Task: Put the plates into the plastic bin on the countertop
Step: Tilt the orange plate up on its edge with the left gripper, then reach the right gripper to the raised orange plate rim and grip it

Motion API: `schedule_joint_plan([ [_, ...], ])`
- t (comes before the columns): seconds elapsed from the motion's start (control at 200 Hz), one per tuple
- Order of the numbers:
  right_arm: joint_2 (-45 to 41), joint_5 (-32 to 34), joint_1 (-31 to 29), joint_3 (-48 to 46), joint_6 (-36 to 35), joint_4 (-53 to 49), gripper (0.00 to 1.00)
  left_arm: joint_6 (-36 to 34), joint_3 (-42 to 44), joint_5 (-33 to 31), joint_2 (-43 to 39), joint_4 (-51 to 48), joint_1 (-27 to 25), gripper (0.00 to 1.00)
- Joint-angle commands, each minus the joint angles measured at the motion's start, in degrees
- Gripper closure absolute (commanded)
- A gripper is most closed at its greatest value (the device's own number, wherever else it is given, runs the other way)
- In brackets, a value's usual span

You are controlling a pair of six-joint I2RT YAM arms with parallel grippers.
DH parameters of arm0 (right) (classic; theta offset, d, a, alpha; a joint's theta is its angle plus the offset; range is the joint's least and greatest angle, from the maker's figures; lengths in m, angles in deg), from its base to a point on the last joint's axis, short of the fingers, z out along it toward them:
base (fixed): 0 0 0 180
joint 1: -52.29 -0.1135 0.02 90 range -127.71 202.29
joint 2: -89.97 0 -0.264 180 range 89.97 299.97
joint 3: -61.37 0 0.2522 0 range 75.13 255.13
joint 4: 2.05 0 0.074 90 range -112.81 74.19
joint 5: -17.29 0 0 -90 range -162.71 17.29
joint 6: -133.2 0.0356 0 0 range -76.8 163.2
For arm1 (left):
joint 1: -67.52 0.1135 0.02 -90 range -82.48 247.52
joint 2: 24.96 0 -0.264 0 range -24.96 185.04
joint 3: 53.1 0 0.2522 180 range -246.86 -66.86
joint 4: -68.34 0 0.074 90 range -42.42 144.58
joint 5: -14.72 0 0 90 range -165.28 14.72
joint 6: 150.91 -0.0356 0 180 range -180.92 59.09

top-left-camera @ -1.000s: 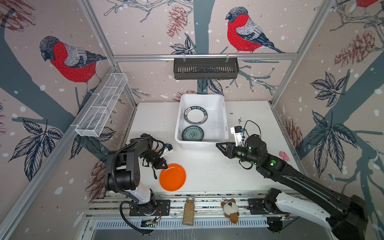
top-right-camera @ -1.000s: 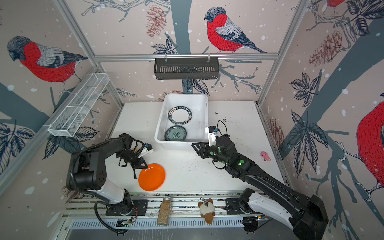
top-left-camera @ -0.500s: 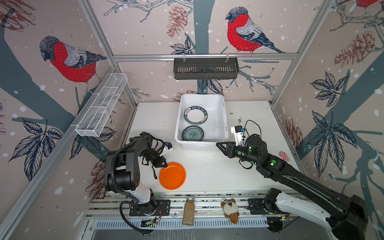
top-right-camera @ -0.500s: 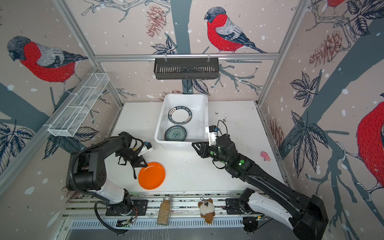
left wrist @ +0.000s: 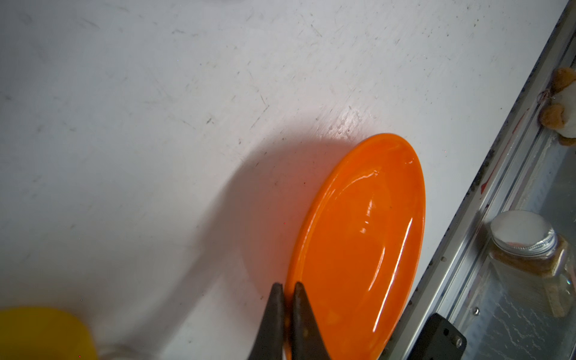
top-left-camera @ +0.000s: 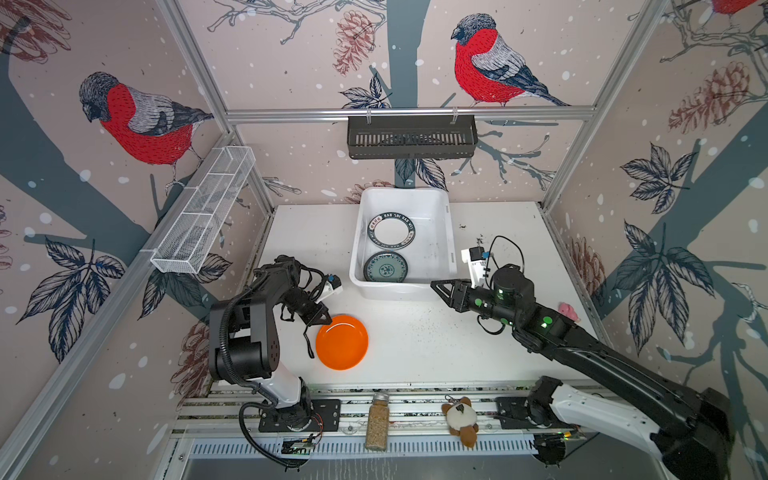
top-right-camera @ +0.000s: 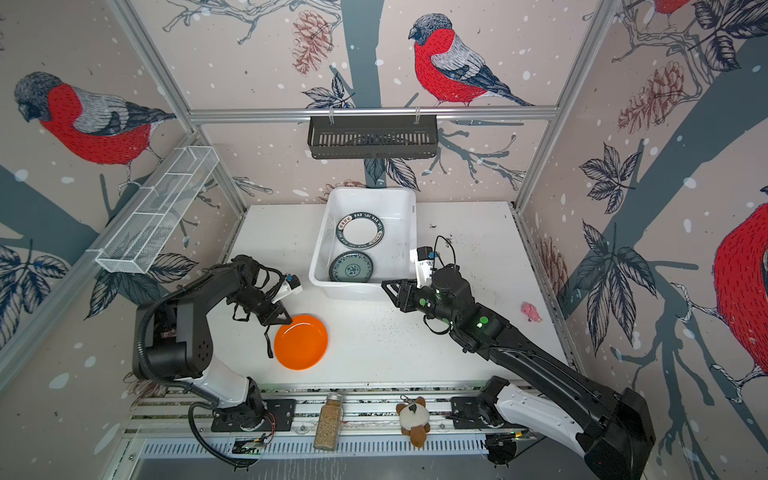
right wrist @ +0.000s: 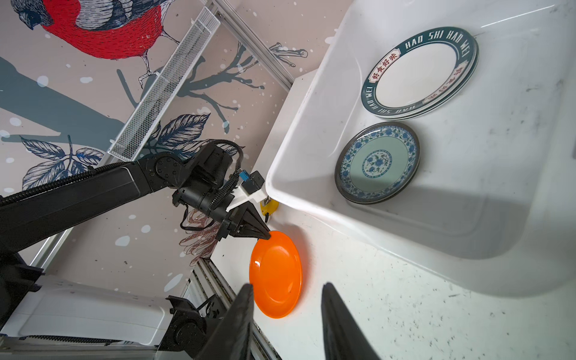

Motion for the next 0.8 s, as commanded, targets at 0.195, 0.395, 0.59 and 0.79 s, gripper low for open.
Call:
schedule_joint_plan([
  [0.195, 3.2, -3.8, -1.3, 1.7, -0.1, 4.0, 0.53, -3.0, -2.0, 1.7, -0.7, -5.3, 0.4, 1.0],
  [0.395, 6.2, -3.8, -4.1, 3.0, -0.6, 4.1, 0.52, -3.4, -2.1, 2.6, -0.8, -6.9, 0.5, 1.0],
  [0.59, 7.6, 1.7, -9.1, 3.7, -1.0, 3.0, 0.52, -3.4, -4.6, 3.3, -0.5, -8.0, 0.5, 1.0],
  [0.79, 10.1, 6.0, -16.2, 2.5, 0.5, 4.3, 0.52, -3.3, -5.4, 3.8, -0.2, -8.8, 0.6, 1.0],
])
